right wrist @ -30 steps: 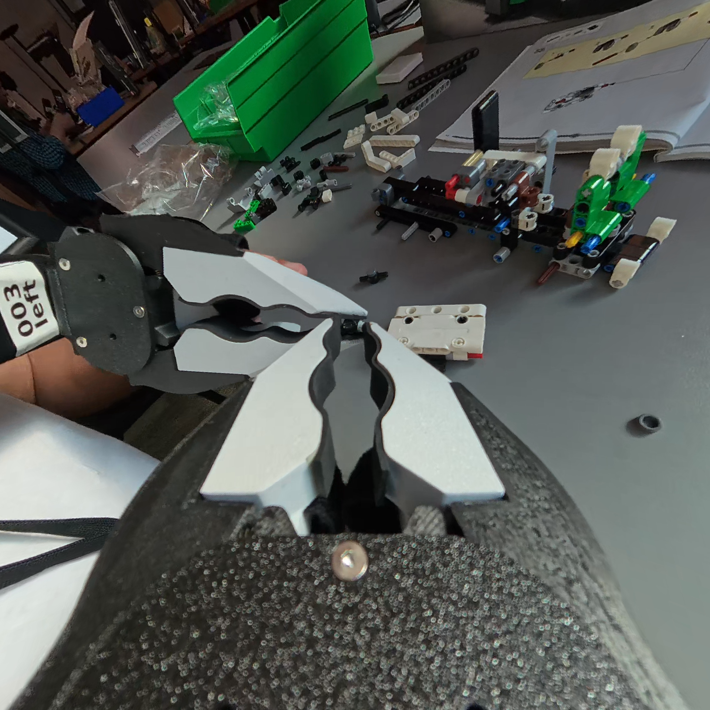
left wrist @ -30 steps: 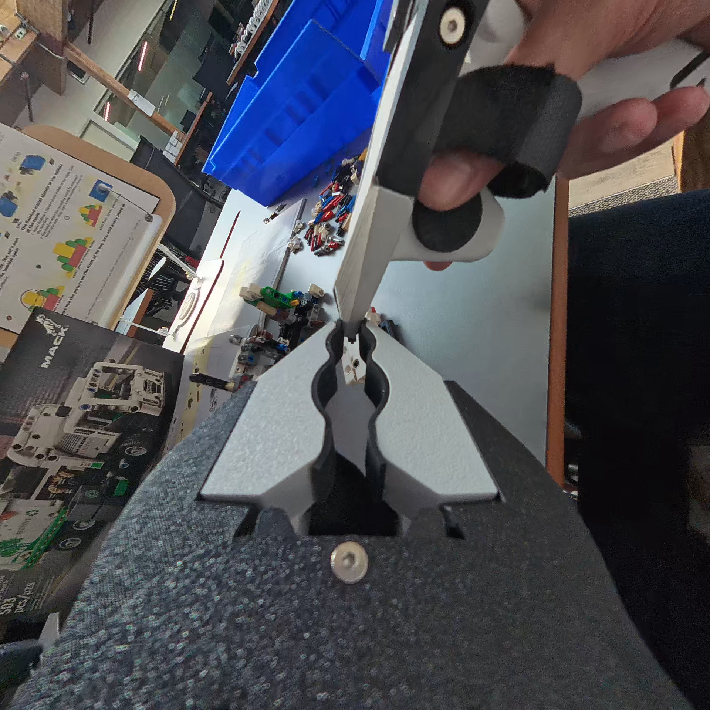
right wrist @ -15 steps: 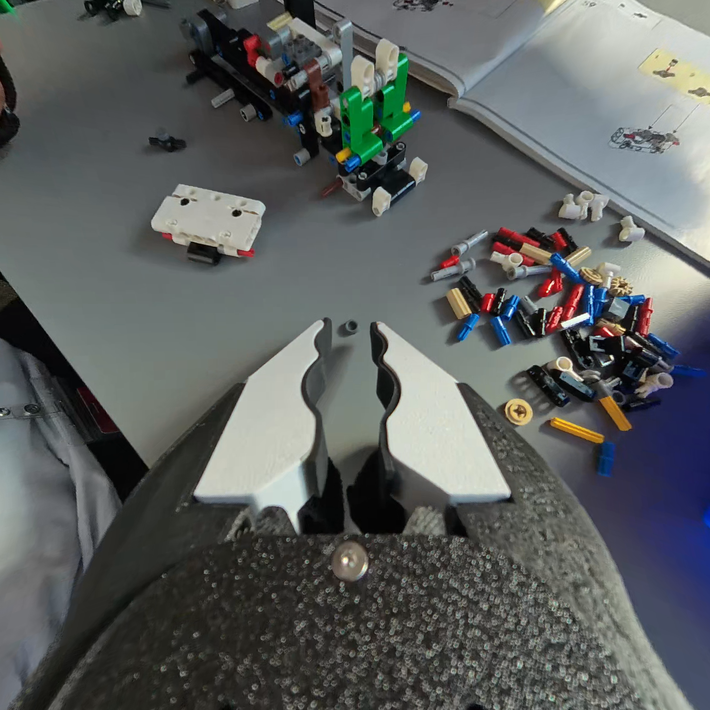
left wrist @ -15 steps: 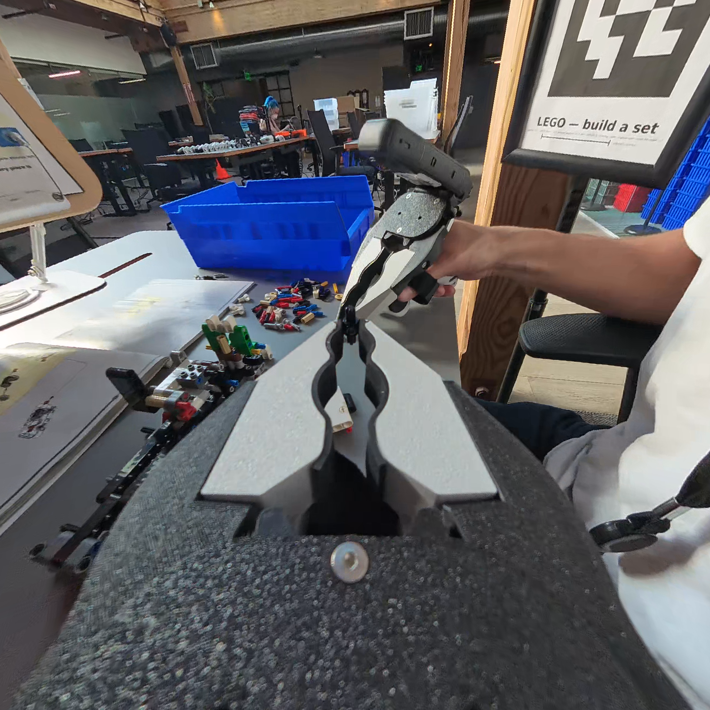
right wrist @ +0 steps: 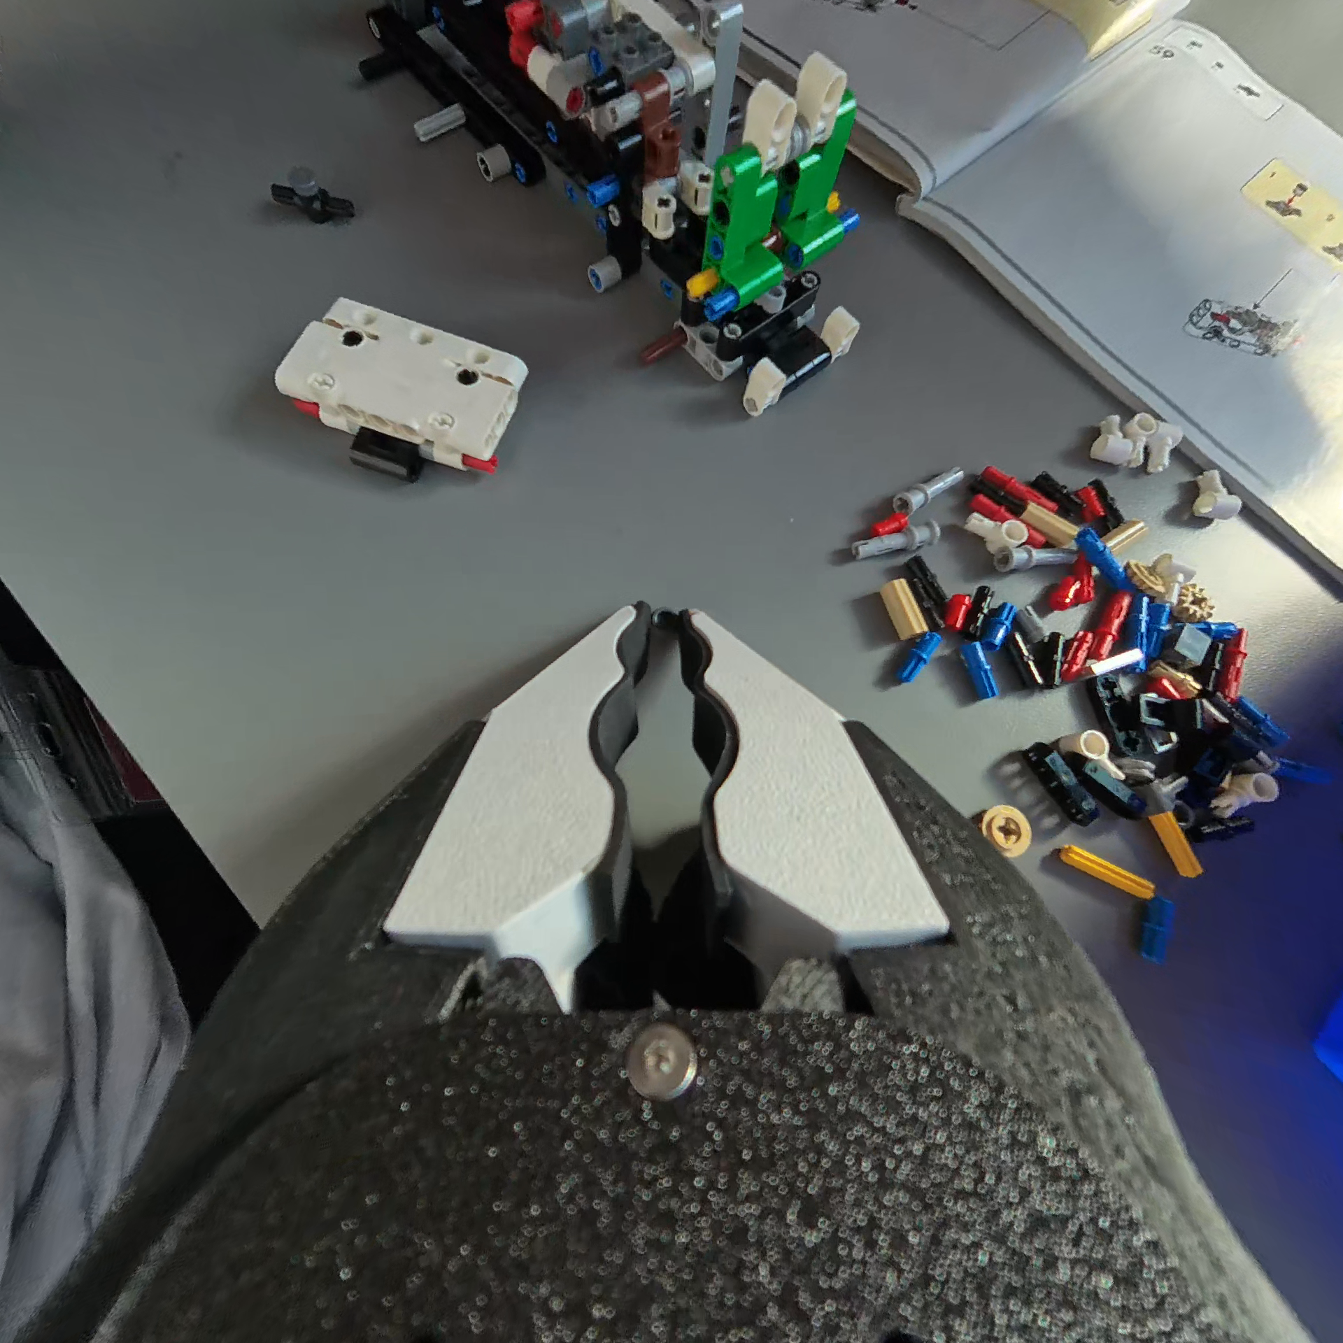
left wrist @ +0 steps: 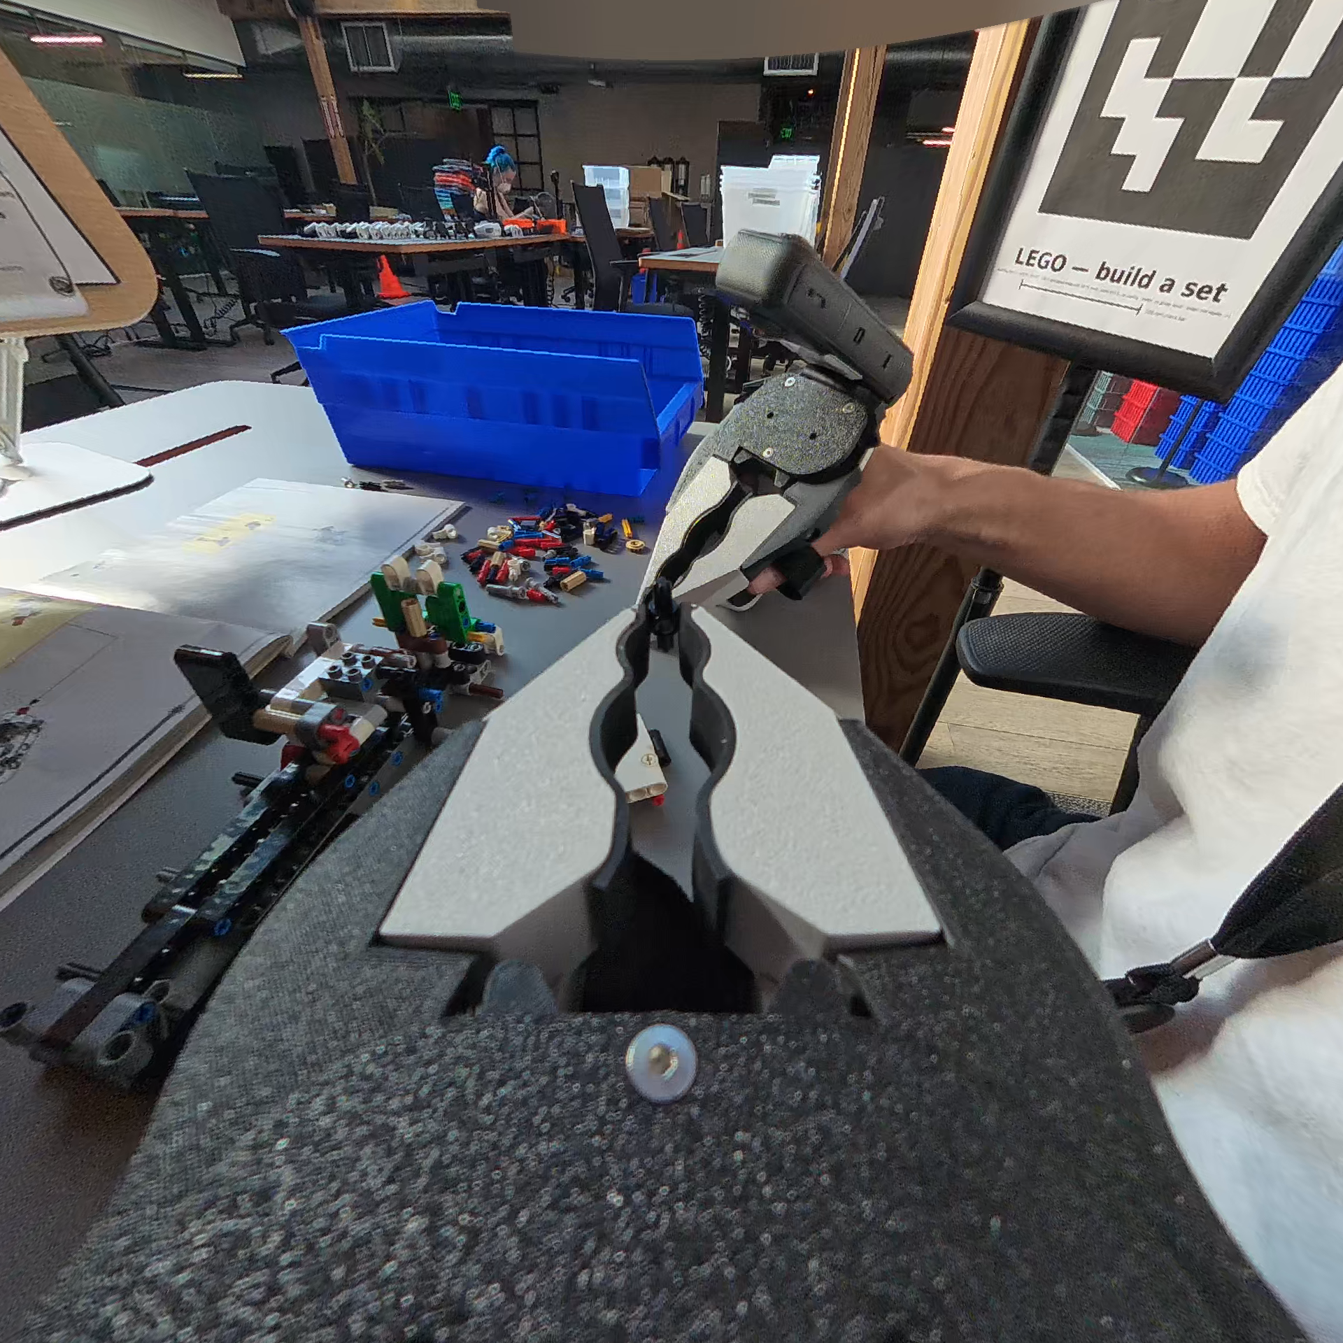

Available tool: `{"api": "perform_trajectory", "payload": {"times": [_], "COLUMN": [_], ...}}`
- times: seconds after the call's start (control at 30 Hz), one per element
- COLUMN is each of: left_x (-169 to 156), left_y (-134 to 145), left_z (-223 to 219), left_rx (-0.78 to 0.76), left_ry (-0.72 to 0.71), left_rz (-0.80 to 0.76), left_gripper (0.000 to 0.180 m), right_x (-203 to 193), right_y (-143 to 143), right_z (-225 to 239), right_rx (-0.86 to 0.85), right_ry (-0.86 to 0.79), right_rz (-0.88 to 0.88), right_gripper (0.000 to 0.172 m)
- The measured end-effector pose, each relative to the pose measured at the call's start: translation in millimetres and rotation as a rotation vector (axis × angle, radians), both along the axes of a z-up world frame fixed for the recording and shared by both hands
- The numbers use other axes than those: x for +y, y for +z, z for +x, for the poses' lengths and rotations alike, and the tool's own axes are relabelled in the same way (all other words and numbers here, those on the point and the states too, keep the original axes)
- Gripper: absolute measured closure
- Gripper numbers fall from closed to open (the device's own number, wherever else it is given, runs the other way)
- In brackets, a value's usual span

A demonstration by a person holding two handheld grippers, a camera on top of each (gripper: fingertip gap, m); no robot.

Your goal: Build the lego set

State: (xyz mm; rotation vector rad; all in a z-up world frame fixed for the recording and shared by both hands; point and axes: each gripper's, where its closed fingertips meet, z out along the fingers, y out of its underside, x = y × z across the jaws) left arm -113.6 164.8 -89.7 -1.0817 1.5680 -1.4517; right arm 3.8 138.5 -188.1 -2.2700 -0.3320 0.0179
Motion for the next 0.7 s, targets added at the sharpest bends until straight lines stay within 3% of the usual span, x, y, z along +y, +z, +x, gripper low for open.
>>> {"api": "perform_trajectory", "payload": {"times": [0.23, 0.53, 0.7], "left_x": [-4, -4, -5], "left_y": [-4, -4, -5], "left_z": [1, 1, 0], "left_rx": [0.014, 0.013, 0.014], "left_ry": [0.002, -0.003, -0.005], "left_rz": [0.043, 0.040, 0.048], "left_gripper": [0.175, 0.175, 0.175], "right_x": [-13, -18, -15], "right_y": [0, 8, 1], "right_z": [-51, -54, -55], "right_rx": [-0.003, 0.120, 0.078], "right_ry": [0.247, 0.190, 0.183], "right_rz": [-0.026, 0.001, -0.018], "right_gripper": [0.164, 0.161, 0.164]}}
